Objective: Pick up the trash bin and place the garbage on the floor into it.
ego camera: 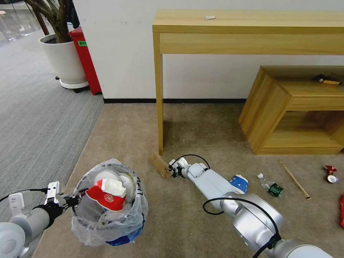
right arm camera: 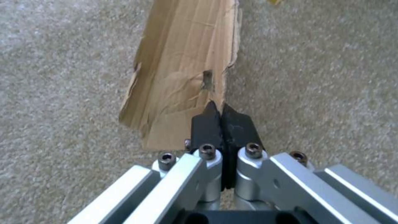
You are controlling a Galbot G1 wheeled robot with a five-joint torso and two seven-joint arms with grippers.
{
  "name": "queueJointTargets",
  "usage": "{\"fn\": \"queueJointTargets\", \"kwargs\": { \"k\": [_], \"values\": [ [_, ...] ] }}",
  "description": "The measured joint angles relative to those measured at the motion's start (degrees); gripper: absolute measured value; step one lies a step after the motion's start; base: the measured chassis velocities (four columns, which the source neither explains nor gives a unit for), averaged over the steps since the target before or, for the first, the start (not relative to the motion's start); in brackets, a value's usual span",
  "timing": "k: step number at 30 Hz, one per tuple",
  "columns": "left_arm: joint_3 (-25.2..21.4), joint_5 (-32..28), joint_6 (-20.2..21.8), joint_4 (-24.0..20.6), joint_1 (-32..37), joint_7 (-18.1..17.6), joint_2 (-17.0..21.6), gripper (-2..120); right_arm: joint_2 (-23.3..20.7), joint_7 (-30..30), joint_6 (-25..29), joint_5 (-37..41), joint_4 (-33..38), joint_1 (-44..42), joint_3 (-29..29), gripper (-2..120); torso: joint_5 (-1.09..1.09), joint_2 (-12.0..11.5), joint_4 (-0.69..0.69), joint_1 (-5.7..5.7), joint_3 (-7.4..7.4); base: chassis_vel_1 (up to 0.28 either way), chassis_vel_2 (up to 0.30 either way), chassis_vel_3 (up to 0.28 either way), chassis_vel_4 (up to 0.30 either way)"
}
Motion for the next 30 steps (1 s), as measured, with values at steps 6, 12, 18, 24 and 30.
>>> {"fn": "queueJointTargets", "kwargs": {
  "k": [6, 12, 18, 24, 30],
  "values": [
    [0.07, 0.5, 0.0, -0.3, 0.0, 0.03, -0.79, 0, -4.82, 1.54, -0.85, 1.09, 12.14, -4.85, 1.59, 0, 0.01, 0.0, -0.01, 0.0, 0.0, 0.0, 0.0, 0.0, 0.0],
    [0.14, 1.19, 0.0, -0.68, 0.43, 0.49, -1.54, 0, -8.57, 0.42, 0.72, 1.27, 23.22, -8.33, 5.19, 0, 0.01, 0.0, 0.0, 0.0, 0.0, 0.0, 0.0, 0.0, 0.0],
    [0.45, 1.53, 0.01, -0.72, 0.18, 0.29, -1.49, 0, -15.16, -1.4, 0.18, 8.44, 44.47, -11.74, 6.09, 0, 0.01, 0.0, 0.0, 0.0, 0.0, 0.0, 0.0, 0.0, 0.0],
    [1.32, 2.41, 0.01, -0.86, -0.11, -1.63, -0.19, 0, -18.27, -1.33, -0.12, 10.59, 57.56, -12.93, 7.44, 0, 0.01, 0.01, 0.01, 0.0, -0.01, 0.0, 0.0, 0.0, 0.0],
    [3.93, 3.48, 0.01, -1.46, -1.63, -5.06, 4.36, 0, -23.51, -1.0, -3.29, 15.84, 74.64, -13.03, 5.32, 0, 0.0, 0.0, -0.01, 0.0, 0.0, 0.0, 0.0, 0.0, 0.0]
  ]
}}
